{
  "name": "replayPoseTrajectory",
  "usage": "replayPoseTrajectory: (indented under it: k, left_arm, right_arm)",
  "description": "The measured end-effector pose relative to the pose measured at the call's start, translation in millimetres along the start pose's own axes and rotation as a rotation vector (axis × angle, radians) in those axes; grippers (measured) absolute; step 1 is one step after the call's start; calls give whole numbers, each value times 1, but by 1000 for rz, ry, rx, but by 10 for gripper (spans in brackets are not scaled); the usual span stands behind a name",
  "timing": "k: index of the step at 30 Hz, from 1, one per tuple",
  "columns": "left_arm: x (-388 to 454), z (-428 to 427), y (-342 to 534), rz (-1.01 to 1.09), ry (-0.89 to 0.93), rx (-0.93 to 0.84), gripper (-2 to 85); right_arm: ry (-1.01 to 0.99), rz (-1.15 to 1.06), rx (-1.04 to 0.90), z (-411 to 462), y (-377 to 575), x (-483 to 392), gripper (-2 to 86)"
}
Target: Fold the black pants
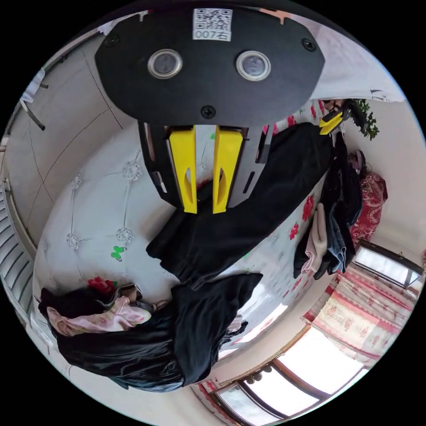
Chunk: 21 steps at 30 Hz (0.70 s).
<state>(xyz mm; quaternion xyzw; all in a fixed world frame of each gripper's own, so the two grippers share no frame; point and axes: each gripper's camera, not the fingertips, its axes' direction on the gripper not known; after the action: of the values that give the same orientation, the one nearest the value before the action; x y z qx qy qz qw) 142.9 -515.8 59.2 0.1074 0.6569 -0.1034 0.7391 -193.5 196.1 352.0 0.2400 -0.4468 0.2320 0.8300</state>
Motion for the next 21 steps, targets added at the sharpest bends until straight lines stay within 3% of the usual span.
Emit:
replayPoseTrajectory:
  k: [7, 15, 21]
  left_arm:
    - [20, 71, 6, 172, -284, -239, 5]
    - [-50, 1, -21, -69, 81, -105, -9]
    - [-81, -13, -32, -66, 176, -102, -9]
  right_arm:
    - [-237, -400, -237, 57, 76, -121, 58]
    - [-386, -825, -453, 93, 150, -246, 73]
    - [-357, -1002, -412, 106, 163, -308, 82]
